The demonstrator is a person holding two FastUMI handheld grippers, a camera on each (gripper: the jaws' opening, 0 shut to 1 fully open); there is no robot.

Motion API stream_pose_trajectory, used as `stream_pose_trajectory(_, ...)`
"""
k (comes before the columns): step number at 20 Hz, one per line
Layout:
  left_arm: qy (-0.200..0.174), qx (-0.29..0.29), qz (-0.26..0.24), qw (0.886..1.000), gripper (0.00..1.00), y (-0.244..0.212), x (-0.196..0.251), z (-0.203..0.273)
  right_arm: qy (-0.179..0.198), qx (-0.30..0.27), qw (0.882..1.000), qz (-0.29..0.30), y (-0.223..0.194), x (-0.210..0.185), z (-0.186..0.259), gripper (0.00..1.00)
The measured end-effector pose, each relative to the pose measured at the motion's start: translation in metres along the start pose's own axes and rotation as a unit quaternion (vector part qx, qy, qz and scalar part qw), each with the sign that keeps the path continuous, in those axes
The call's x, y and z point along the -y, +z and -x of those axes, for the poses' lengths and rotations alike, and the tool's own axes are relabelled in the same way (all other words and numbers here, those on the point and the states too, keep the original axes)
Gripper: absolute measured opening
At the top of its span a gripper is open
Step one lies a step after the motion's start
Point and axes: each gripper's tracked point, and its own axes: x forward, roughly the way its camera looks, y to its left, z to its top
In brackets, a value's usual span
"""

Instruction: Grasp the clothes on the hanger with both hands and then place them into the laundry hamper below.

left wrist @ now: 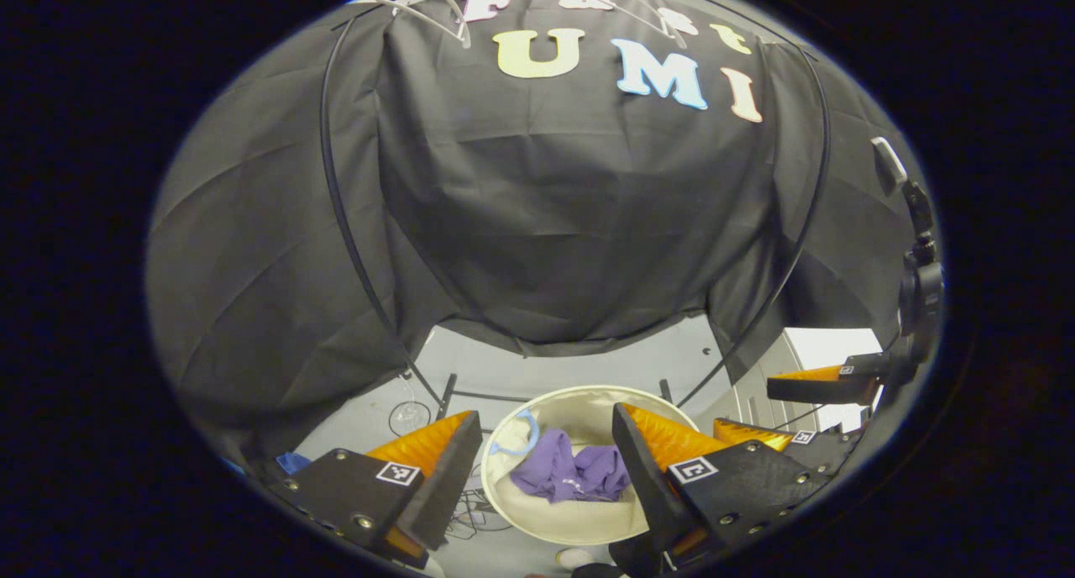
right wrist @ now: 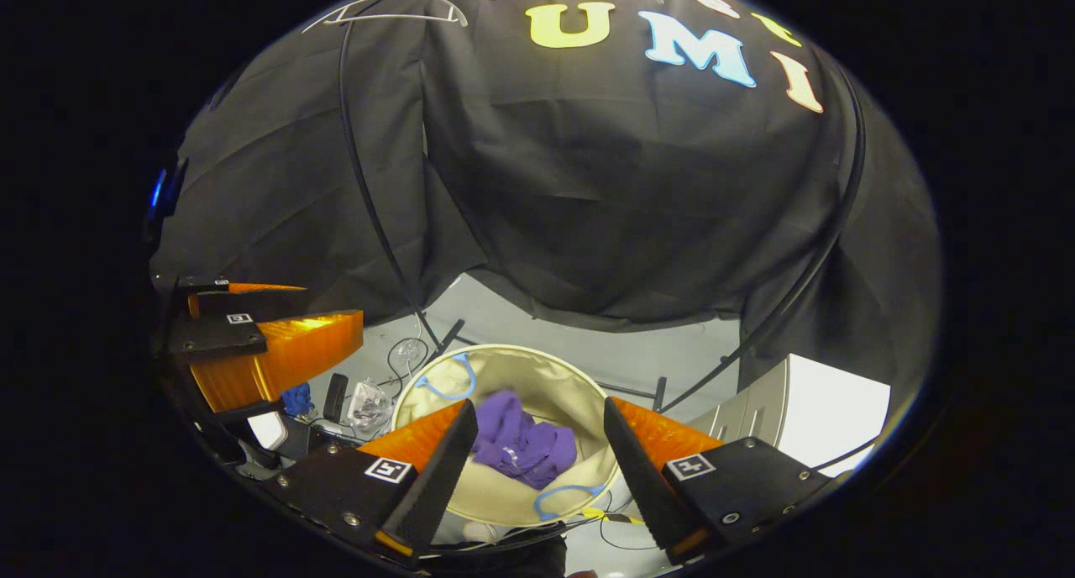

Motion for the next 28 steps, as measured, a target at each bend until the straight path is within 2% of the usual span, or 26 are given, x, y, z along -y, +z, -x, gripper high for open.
stream_pose_trajectory(1,-0.001,0.008,0.003,1.0,0.91,0.005,0.0,0.003,-0.002,0.006,1.0,-0.004,0.004,-0.001,0.003,0.94)
stream_pose_trajectory(7,0.005,0.088,0.0,0.996,0.91,0.063,-0.011,0.048,-0.019,0.079,0.997,-0.019,0.055,0.002,0.039,0.94)
stream_pose_trajectory(8,0.006,0.105,-0.002,0.994,0.84,0.078,-0.012,0.058,-0.022,0.095,0.995,-0.022,0.067,0.003,0.048,0.94)
stream_pose_trajectory(9,0.008,0.121,-0.003,0.993,0.84,0.091,-0.013,0.065,-0.025,0.112,0.993,-0.026,0.079,0.003,0.056,0.94)
stream_pose_trajectory(10,0.009,0.138,-0.005,0.99,0.97,0.104,-0.016,0.074,-0.027,0.129,0.991,-0.03,0.091,0.003,0.066,0.94)
stream_pose_trajectory(11,0.01,0.154,-0.007,0.988,0.97,0.115,-0.019,0.084,-0.028,0.145,0.988,-0.035,0.102,0.004,0.076,0.94)
stream_pose_trajectory(14,0.01,0.202,-0.012,0.979,0.97,0.15,-0.02,0.11,-0.035,0.192,0.98,-0.045,0.135,0.005,0.106,0.94)
stream_pose_trajectory(20,0.009,0.272,-0.023,0.962,0.97,0.211,-0.023,0.177,-0.056,0.274,0.959,-0.046,0.174,0.01,0.161,0.92)
stream_pose_trajectory(28,0.01,0.332,-0.012,0.943,0.96,0.253,-0.035,0.227,-0.099,0.353,0.929,-0.044,0.212,0.029,0.229,0.94)
